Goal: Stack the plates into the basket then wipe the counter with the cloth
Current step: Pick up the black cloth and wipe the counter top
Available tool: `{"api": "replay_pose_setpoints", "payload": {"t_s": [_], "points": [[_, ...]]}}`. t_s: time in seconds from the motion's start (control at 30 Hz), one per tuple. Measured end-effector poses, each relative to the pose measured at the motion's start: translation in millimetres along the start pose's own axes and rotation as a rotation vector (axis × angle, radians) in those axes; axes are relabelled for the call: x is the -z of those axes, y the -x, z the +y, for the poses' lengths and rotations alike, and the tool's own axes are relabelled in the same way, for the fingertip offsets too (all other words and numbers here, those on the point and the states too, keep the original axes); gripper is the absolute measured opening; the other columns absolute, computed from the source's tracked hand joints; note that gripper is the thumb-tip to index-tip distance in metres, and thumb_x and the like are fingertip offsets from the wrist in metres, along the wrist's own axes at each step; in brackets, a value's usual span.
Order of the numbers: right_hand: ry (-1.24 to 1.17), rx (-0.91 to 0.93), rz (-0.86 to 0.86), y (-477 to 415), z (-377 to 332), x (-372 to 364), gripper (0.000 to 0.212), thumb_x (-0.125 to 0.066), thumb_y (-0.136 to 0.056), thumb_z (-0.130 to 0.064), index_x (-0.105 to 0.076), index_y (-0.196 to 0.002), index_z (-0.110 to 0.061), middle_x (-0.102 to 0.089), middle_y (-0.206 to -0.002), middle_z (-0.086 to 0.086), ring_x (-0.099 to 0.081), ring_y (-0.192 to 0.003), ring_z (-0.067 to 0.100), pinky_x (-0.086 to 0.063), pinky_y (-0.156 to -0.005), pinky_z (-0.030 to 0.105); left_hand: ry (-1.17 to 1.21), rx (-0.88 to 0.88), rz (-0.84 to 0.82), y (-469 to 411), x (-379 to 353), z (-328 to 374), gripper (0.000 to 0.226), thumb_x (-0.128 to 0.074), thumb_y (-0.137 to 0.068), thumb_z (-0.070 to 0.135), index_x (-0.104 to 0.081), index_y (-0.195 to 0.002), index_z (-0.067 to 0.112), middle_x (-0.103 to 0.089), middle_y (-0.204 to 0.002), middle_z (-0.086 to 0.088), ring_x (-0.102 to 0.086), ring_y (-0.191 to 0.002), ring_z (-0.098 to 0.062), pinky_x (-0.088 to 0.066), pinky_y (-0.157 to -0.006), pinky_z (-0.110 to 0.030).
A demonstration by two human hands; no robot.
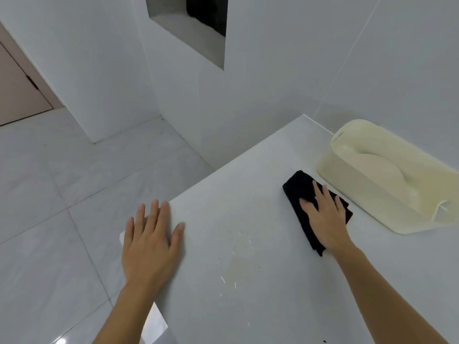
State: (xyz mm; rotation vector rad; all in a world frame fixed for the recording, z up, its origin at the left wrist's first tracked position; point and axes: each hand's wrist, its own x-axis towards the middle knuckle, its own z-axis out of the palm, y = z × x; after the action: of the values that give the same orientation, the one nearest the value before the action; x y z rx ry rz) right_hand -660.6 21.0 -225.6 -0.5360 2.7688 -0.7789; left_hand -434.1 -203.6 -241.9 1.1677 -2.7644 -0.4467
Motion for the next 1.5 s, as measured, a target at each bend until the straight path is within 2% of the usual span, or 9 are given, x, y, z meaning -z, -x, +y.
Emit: {"api": "replay_pose_setpoints", "payload": {"t_s": [0.1,0.4,0.7,1.17,1.27,1.33,1.4,1.47,1.5], "points": [[0.303,0.101,-0.021,-1.2,0.4,-20.7,0.048,-0.033,-0.095,-0.037,-0.03,-0.142,-0.027,-0.006,-0.158,0.0,0.001,-0.144,0.016,0.003,-0.117,0.039,-0.041,-0.043,-0.039,-8.0,-4.7,-6.0,0.067,0.0,-0.088,0.054,0.004,-0.146,0.021,0.002,-0.157,0.005,0.009,-0.143,-0.011,0.007,-0.117,-0.035],[0.379,0.29,-0.152,37.0,-42.0,-49.7,0.044,-0.006,-0.079,-0.062,0.017,-0.116,-0.067,-0.006,-0.158,0.0,0.0,-0.144,0.022,0.001,-0.114,0.047,-0.077,-0.103,-0.038,-11.6,-14.5,-11.4,0.064,0.003,-0.09,0.048,0.006,-0.146,0.017,0.005,-0.157,0.002,0.011,-0.143,-0.013,0.009,-0.117,-0.035],[0.416,0.719,-0.384,85.7,-66.5,-64.6,0.048,-0.02,-0.088,-0.054,0.004,-0.129,-0.062,0.006,-0.156,-0.006,0.022,-0.139,0.016,0.019,-0.111,0.04,-0.101,-0.128,-0.042,-13.4,-17.2,-14.4,0.065,-0.004,-0.091,0.048,0.002,-0.147,0.014,-0.001,-0.158,-0.002,0.003,-0.145,-0.019,0.002,-0.118,-0.04],[0.435,0.864,-0.503,189.7,-62.6,-56.5,0.053,-0.033,-0.083,-0.04,-0.031,-0.134,-0.053,-0.01,-0.156,-0.001,0.004,-0.144,0.028,0.011,-0.109,0.055,-0.078,-0.155,-0.064,-12.2,-12.1,-16.1,0.063,-0.011,-0.094,0.046,-0.004,-0.147,0.012,-0.007,-0.158,-0.005,-0.003,-0.145,-0.021,-0.003,-0.118,-0.043],[0.22,0.75,-0.621,195.1,-56.2,-52.5,0.052,-0.034,-0.085,-0.033,-0.035,-0.134,-0.05,0.002,-0.155,-0.018,0.02,-0.141,0.009,0.023,-0.111,0.038,-0.066,-0.153,-0.078,-11.5,-10.2,-14.3,0.063,-0.012,-0.094,0.046,-0.005,-0.147,0.013,-0.007,-0.158,-0.004,-0.003,-0.145,-0.021,-0.003,-0.118,-0.043],[-0.108,0.427,-0.699,194.6,-58.1,-49.4,0.049,-0.042,-0.084,-0.03,-0.045,-0.132,-0.039,-0.011,-0.149,-0.032,0.012,-0.139,-0.004,0.01,-0.113,0.029,-0.054,-0.155,-0.082,-11.9,-9.3,-14.3,0.063,-0.012,-0.094,0.045,-0.005,-0.147,0.013,-0.007,-0.158,-0.004,-0.003,-0.145,-0.021,-0.003,-0.118,-0.043],[-0.542,-0.069,-0.683,191.6,-67.9,-36.7,0.06,-0.054,-0.07,-0.04,-0.052,-0.128,-0.024,-0.043,-0.134,-0.03,-0.025,-0.134,-0.002,-0.019,-0.106,0.022,-0.048,-0.156,-0.084,-12.3,-8.8,-14.6,0.063,-0.012,-0.094,0.045,-0.005,-0.147,0.012,-0.008,-0.158,-0.004,-0.004,-0.145,-0.021,-0.004,-0.118,-0.044],[-0.771,-0.407,-0.62,185.4,-70.2,-22.8,0.066,-0.064,-0.051,-0.048,-0.062,-0.11,-0.017,-0.072,-0.093,-0.013,-0.064,-0.09,0.005,-0.045,-0.077,0.019,-0.044,-0.155,-0.086,-11.9,-8.8,-14.5,0.063,-0.012,-0.094,0.045,-0.005,-0.147,0.012,-0.008,-0.158,-0.005,-0.005,-0.145,-0.021,-0.004,-0.118,-0.044],[-0.819,-0.498,-0.572,181.1,-73.4,-16.9,0.061,-0.064,-0.048,-0.05,-0.066,-0.1,-0.017,-0.072,-0.078,-0.008,-0.067,-0.073,0.008,-0.047,-0.066,0.02,-0.044,-0.155,-0.088,-12.0,-8.8,-14.5,0.063,-0.012,-0.094,0.046,-0.005,-0.147,0.012,-0.007,-0.158,-0.004,-0.004,-0.145,-0.021,-0.004,-0.118,-0.044]]}}
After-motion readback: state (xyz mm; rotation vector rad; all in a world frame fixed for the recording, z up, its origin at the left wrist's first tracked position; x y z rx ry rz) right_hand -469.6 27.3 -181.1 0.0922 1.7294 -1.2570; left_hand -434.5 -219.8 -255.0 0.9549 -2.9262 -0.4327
